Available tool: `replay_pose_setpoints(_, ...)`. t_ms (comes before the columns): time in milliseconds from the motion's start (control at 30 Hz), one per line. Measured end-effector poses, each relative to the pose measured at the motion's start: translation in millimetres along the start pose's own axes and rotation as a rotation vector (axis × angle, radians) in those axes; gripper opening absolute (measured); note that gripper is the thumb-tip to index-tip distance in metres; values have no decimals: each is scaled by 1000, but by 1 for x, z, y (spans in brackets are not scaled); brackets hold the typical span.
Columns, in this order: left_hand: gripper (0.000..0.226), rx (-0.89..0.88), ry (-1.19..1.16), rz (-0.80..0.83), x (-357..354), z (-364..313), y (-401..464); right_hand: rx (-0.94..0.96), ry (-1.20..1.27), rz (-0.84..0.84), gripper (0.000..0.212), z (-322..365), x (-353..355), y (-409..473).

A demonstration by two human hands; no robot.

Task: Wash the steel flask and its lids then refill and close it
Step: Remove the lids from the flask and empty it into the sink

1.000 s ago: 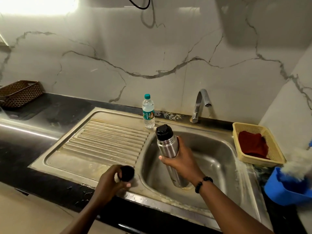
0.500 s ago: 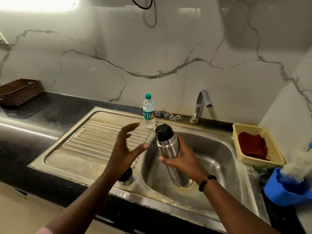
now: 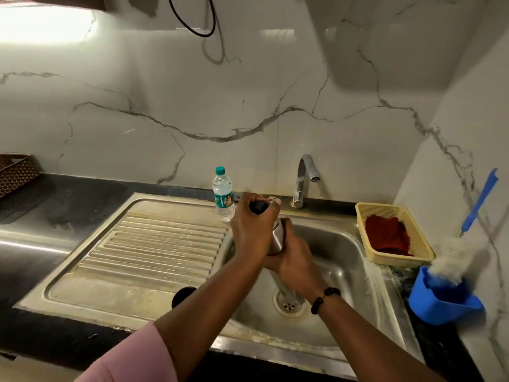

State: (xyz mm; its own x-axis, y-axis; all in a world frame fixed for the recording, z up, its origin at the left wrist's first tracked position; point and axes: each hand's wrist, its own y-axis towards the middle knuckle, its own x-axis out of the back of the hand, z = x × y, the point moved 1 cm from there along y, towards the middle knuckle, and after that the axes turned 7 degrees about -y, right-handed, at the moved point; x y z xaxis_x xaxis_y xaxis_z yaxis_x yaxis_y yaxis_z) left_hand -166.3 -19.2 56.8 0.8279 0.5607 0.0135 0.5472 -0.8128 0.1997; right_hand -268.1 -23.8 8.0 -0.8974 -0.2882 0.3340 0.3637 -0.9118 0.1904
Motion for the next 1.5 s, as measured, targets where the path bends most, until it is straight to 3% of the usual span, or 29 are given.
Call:
replay_pose_setpoints(67, 32, 42, 13, 159, -2, 2, 0, -11, -2, -11, 61, -2, 7, 0)
replay_pose_setpoints(133, 40, 105, 26, 495, 10, 0, 10, -15, -61, 16, 64, -5, 17, 3)
replay_pose_setpoints(200, 47, 45, 90, 733, 26, -1, 24, -14, -93, 48, 65, -9, 24, 4)
replay_pose_setpoints(233, 48, -15, 130, 775, 32, -1, 29, -16, -106, 52, 65, -12, 25, 4)
replay_pose_setpoints(333, 54, -96, 275, 587, 27, 5, 32, 3, -117, 16, 64, -14, 21, 1)
replay_pose_setpoints(400, 72, -95, 468, 440, 18, 10, 31, 8, -104, 7, 65, -14, 17, 1)
replay_pose_setpoints(433, 83, -93, 569, 441, 14, 11, 33, 6, -104, 6, 66, -14, 16, 1)
replay_pose_setpoints(467, 89, -88, 618, 479, 14, 12, 35, 0, -104, 12, 67, -15, 15, 1)
replay_pose_setpoints(567, 83, -72, 481, 749, 20, 0, 42, 25, -118, 27, 62, -15, 18, 2)
replay_pose_setpoints(633, 74, -193, 577, 882, 27, -6, 48, 35, -132, 18, 60, -15, 20, 2)
replay_pose_setpoints(700, 64, -297, 705, 877, 28, -10, 51, 29, -139, 30, 61, -18, 21, 0)
replay_pose_setpoints(800, 61, -295, 791, 790, 19, -11, 49, 21, -124, 38, 62, -22, 21, -3)
replay_pose_setpoints(933, 72, -269, 932, 620, 10, -9, 42, 8, -118, 47, 57, -25, 21, -6)
replay_pose_setpoints(1000, 78, -166, 980, 767, 10, -10, 43, 13, -123, 57, 56, -27, 22, -8)
replay_pose_setpoints(1067, 78, -97, 877, 943, 14, -17, 44, 18, -123, 50, 59, -28, 25, -9)
replay_pose_setpoints(1167, 64, -285, 781, 984, 17, -26, 47, 18, -124, 43, 61, -27, 30, -8)
replay_pose_setpoints(1233, 47, -332, 787, 880, 13, -26, 41, 17, -120, 52, 64, -27, 31, -7)
replay_pose_setpoints(1333, 65, -247, 864, 654, 5, -16, 31, 32, -151, 56, 69, -27, 30, -6)
replay_pose_setpoints(1433, 87, -146, 946, 851, 9, -20, 35, 45, -125, 56, 63, -27, 31, -6)
replay_pose_setpoints(1500, 85, -243, 949, 1015, 14, -30, 40, 44, -116, 53, 61, -27, 32, -8)
